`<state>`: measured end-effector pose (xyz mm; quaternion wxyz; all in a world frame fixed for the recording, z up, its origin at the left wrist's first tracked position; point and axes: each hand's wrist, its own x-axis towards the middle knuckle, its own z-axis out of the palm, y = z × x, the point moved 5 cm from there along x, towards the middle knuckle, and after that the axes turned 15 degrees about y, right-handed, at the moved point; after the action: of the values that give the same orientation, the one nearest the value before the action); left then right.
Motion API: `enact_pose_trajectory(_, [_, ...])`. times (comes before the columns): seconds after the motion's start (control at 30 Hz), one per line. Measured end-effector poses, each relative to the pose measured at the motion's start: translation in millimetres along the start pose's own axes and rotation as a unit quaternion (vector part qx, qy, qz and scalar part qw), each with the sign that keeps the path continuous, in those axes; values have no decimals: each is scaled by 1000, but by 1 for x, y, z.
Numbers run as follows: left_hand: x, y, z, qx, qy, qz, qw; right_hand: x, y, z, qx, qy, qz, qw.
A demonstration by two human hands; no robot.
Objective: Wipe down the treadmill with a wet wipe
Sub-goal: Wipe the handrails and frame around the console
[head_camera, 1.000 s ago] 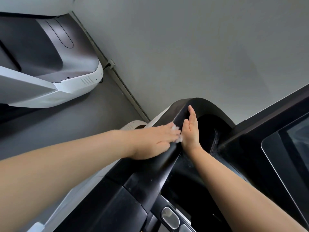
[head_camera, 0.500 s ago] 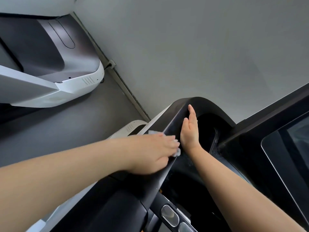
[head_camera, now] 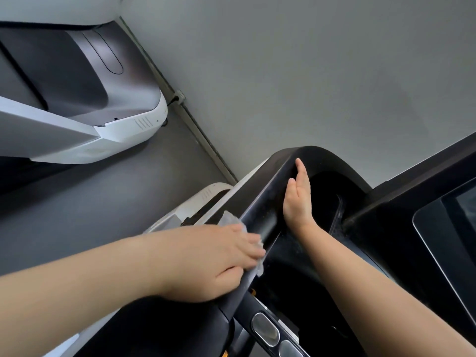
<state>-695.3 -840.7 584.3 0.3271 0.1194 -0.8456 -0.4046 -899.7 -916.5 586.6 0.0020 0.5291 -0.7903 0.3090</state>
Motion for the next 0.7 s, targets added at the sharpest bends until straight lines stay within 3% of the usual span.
enact_pose_trajectory(0.17, [9,-10,-3,44,-59,-38,997,0,1,1,0,-1,5,1000])
enact_pose_trajectory(0.3, [49,-35,1,60,-50,-103,992,0,-1,1,-5,-3,6,1000])
enact_pose_trajectory(0.5, [48,-53,16,-60,24,-139,988,-3,-5,-2,-20,-17,-15,1000])
enact_pose_trajectory(0.6, [24,-62,23,-62,64,-124,988,-1,-7,-4,-107,-50,-33,992])
enact_pose_trajectory(0.7, [11,-62,14,-174,72,-122,975,5,-15,-2,-133,-58,-50,988])
